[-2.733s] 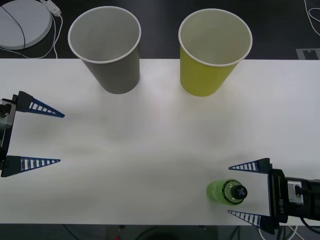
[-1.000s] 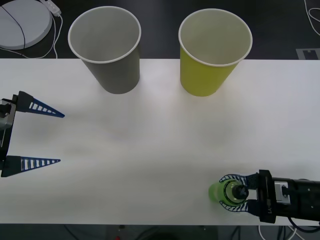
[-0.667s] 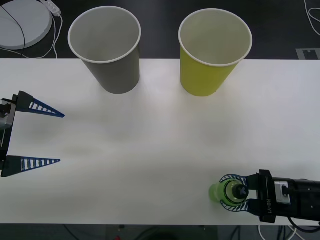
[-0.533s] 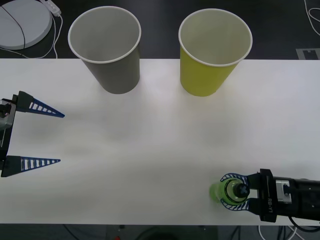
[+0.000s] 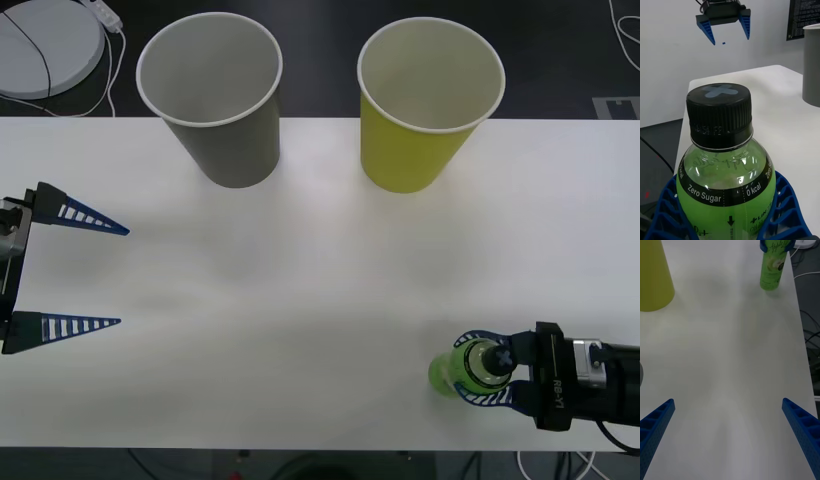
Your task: Put the can into the green bin and the plastic bottle into the gray bin
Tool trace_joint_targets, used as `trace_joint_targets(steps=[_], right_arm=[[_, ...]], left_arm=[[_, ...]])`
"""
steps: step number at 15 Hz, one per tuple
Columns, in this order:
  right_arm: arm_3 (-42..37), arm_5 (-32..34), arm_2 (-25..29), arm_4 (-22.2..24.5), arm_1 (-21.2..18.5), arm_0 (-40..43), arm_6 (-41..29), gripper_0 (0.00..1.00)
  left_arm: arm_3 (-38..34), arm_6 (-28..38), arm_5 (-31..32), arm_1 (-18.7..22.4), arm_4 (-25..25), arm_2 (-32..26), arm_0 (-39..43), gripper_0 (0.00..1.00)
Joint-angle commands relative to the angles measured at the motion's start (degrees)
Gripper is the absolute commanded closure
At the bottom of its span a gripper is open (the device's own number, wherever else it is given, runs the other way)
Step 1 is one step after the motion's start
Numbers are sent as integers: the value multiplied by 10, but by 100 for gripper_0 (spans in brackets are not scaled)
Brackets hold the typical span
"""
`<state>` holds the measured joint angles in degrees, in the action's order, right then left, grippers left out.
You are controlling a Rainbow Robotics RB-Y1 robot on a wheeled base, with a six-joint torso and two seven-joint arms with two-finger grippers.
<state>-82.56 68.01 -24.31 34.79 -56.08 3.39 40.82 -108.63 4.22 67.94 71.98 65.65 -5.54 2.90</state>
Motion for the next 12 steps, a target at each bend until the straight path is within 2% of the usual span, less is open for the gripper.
trace_joint_targets(steps=[1,5,8,12], right_arm=[[-76,-39,59,26,-20,47,-66,100],[-173,-86,138,80,-26,102,-186,100],[-228,-121,171,118,-26,124,-270,100],[-284,-133,211,166,-26,137,-387,100]], left_arm=[[0,0,0,0,0,0,0,0],[0,0,0,0,0,0,0,0],[0,0,0,0,0,0,0,0],[0,0,0,0,0,0,0,0]])
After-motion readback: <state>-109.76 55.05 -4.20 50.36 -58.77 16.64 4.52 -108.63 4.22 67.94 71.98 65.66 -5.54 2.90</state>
